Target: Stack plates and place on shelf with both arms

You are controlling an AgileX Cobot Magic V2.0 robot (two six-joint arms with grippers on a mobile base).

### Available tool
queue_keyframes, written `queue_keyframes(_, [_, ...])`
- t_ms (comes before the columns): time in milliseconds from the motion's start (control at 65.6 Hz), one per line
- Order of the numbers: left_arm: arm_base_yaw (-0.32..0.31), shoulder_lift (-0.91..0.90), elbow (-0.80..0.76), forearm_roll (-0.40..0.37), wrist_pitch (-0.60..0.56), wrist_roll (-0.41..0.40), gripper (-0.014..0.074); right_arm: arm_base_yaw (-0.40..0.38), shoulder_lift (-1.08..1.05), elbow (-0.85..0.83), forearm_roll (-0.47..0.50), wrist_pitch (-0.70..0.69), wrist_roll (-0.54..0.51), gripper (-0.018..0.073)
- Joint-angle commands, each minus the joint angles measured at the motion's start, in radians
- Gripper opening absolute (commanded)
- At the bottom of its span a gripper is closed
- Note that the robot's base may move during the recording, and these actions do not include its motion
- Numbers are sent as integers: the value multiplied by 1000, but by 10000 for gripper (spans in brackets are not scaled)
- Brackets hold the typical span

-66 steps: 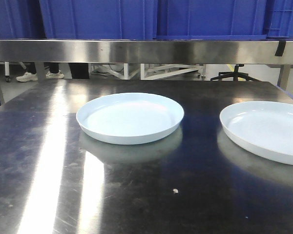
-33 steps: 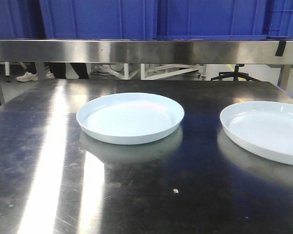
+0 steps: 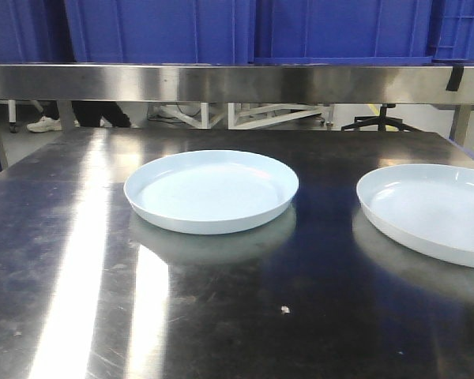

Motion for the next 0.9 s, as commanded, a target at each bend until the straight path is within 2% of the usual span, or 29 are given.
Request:
queue_keyframes(0, [1,-5,-28,1,-72,-11,103,-31,-5,-53,-1,-29,-8,445])
queue_keyframes(168, [1,-5,-28,1,-72,-11,103,-59,17,-56,-1,-24,-8,445])
queue_keyframes(885, [1,-5,-28,1,-72,-11,103,-59,147,-55,14,19,-8,445])
